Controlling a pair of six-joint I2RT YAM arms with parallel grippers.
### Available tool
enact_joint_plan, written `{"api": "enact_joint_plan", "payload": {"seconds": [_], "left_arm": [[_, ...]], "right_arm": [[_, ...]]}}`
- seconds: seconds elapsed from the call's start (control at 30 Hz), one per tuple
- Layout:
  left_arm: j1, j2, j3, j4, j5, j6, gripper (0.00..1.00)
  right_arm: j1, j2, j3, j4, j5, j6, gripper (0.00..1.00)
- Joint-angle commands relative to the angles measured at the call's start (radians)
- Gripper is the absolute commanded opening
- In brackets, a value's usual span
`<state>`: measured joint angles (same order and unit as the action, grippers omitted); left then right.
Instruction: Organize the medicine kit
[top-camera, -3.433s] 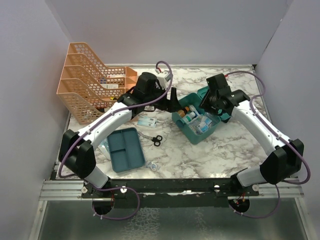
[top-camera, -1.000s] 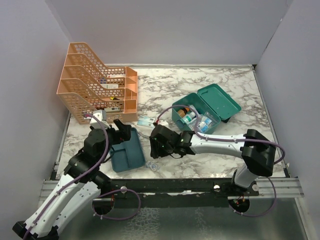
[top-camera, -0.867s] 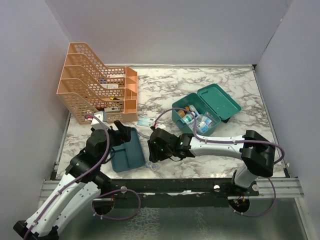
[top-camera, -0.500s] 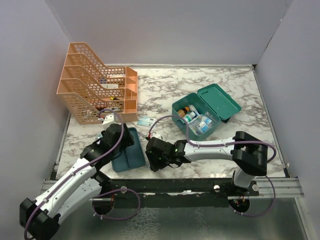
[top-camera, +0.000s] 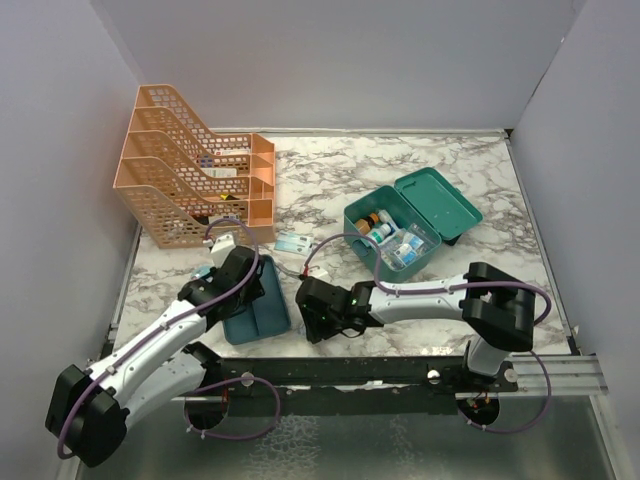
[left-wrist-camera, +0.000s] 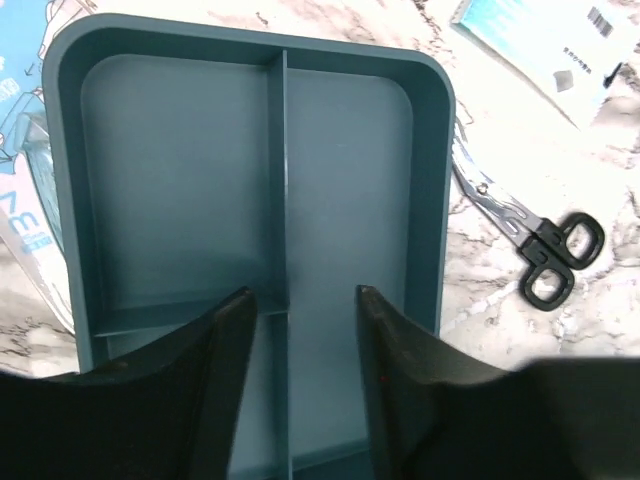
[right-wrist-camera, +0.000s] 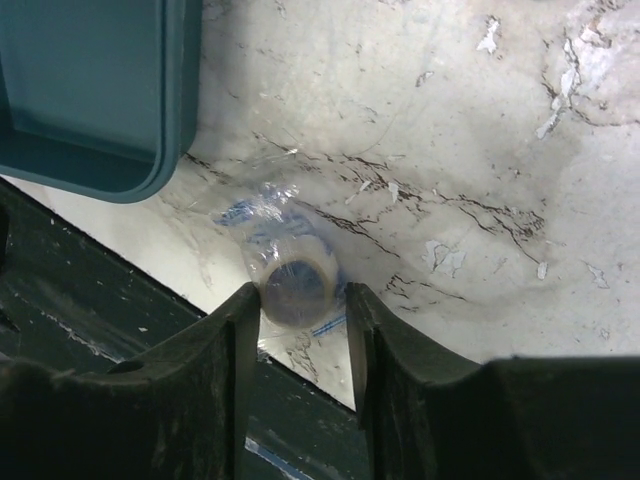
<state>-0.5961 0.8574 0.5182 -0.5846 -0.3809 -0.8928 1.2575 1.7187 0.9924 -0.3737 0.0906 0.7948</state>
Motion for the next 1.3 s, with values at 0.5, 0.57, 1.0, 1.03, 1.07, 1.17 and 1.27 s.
{"api": "enact_joint_plan", "payload": {"seconds": [0.5, 0.57, 1.0, 1.03, 1.07, 1.17, 1.27], "left_arm": [[0.068, 0.169, 0.069, 0.139, -0.012, 0.120, 0.00], [0.068, 0.139, 0.079, 0.138, 0.009, 0.108, 0.00], [0.068, 0.238, 0.021, 0.262, 0.167, 0.025, 0.00], [0.068, 0.240, 0.014, 0.253, 0.141, 0.017, 0.00], [0.068, 0.238, 0.007, 0.240, 0.105, 0.010, 0.00], [0.069, 0.218, -0.017, 0.216, 0.006, -0.005, 0.00], [0.070, 0.221, -0.030, 0.210, -0.031, -0.010, 0.00]], "right_arm": [[0.006, -0.101, -0.135, -0.124, 0.237, 0.345, 0.25], [0.005, -0.118, -0.147, -0.143, 0.256, 0.381, 0.25], [0.006, -0.138, -0.163, -0.173, 0.288, 0.427, 0.25], [0.006, -0.138, -0.164, -0.169, 0.286, 0.424, 0.25], [0.005, -0.140, -0.164, -0.163, 0.281, 0.418, 0.25], [0.006, -0.150, -0.167, -0.155, 0.285, 0.417, 0.25], [0.006, -0.155, -0.166, -0.160, 0.302, 0.425, 0.25]]}}
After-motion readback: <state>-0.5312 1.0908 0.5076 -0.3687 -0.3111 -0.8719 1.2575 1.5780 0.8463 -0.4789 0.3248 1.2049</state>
